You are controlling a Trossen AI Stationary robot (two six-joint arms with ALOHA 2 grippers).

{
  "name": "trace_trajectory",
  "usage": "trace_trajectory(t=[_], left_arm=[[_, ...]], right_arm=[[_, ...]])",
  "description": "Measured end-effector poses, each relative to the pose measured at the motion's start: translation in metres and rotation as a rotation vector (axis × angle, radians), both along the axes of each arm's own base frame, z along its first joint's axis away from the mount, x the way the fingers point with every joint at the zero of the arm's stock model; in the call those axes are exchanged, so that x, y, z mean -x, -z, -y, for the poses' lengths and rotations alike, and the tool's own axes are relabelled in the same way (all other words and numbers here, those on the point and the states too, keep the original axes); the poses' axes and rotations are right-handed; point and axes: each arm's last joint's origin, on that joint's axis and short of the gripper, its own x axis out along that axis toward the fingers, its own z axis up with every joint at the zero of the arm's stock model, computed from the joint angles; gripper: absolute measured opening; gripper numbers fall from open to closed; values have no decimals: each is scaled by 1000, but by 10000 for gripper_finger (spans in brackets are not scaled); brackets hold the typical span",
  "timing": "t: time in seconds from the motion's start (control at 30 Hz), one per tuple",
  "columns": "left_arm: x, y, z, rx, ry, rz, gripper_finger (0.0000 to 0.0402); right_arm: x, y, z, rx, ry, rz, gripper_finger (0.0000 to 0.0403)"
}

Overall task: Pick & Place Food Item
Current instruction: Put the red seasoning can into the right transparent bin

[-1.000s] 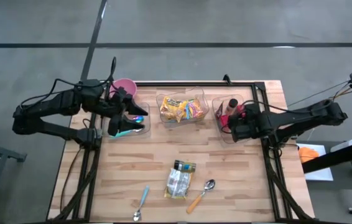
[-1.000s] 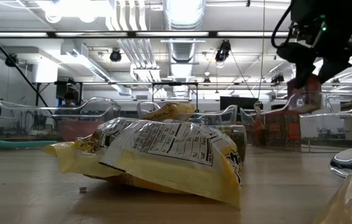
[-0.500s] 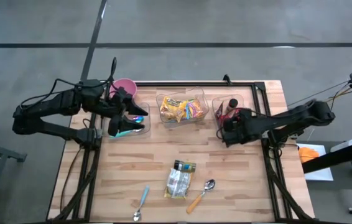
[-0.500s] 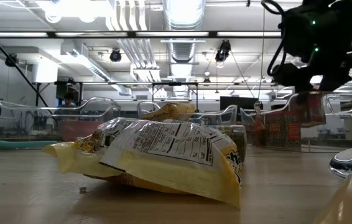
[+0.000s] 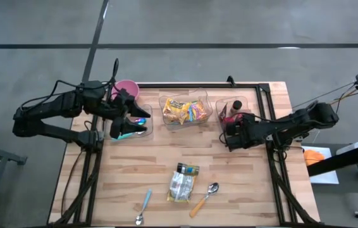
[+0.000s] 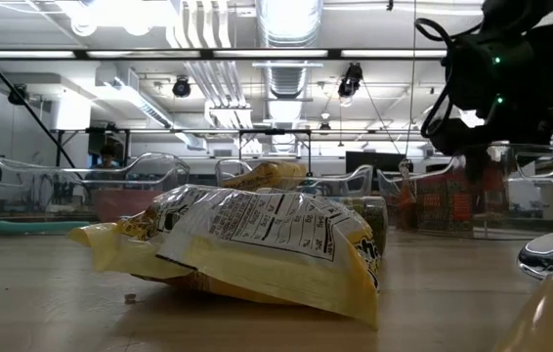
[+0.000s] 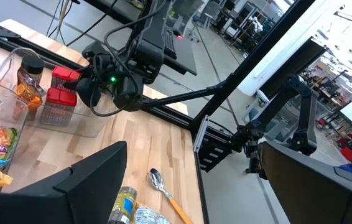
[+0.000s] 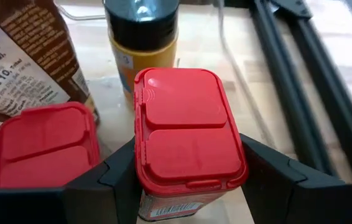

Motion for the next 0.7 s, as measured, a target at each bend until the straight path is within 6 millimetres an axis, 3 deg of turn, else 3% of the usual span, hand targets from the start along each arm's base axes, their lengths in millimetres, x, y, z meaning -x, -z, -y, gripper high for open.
trace_trajectory(t=[0.2,0.7], left_arm=[[0,0,0,0,0,0,375],[0,0,0,-5,1,1,375]], right_arm=[[1,12,0,6,-6,37,208],[-2,17,0,5,-53,-24,208]])
